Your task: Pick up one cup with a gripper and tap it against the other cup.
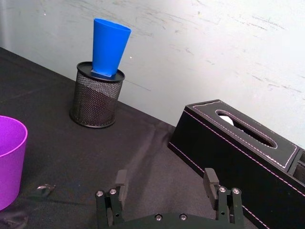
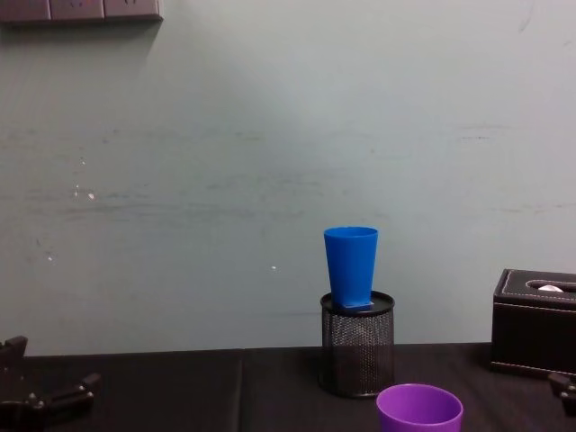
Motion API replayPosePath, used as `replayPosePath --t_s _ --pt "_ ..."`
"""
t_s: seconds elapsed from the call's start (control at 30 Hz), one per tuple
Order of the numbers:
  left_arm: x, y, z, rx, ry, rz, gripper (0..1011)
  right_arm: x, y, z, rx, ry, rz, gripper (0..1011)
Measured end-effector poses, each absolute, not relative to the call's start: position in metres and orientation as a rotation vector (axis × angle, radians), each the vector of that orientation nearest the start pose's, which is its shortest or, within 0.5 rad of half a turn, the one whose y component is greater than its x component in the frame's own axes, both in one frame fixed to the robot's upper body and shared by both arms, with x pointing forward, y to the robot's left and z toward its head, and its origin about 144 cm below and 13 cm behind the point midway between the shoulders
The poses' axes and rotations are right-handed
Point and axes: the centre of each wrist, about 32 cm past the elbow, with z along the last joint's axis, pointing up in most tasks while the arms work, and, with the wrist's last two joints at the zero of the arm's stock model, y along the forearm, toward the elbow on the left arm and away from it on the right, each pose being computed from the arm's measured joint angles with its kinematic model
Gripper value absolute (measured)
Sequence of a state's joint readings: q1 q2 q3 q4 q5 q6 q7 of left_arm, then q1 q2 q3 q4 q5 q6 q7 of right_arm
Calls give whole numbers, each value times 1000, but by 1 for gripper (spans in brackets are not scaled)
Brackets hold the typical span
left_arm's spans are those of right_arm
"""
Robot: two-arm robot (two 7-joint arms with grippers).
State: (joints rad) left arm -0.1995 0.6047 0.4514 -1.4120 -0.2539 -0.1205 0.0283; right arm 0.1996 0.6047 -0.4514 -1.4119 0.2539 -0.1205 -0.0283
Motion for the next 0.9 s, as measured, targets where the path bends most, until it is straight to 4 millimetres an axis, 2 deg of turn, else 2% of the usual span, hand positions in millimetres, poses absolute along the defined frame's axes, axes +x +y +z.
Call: replayPosePath --t_s 0.9 --pt "489 310 1140 304 -285 1248 1005 489 -310 1140 -305 -285 -1248 1003"
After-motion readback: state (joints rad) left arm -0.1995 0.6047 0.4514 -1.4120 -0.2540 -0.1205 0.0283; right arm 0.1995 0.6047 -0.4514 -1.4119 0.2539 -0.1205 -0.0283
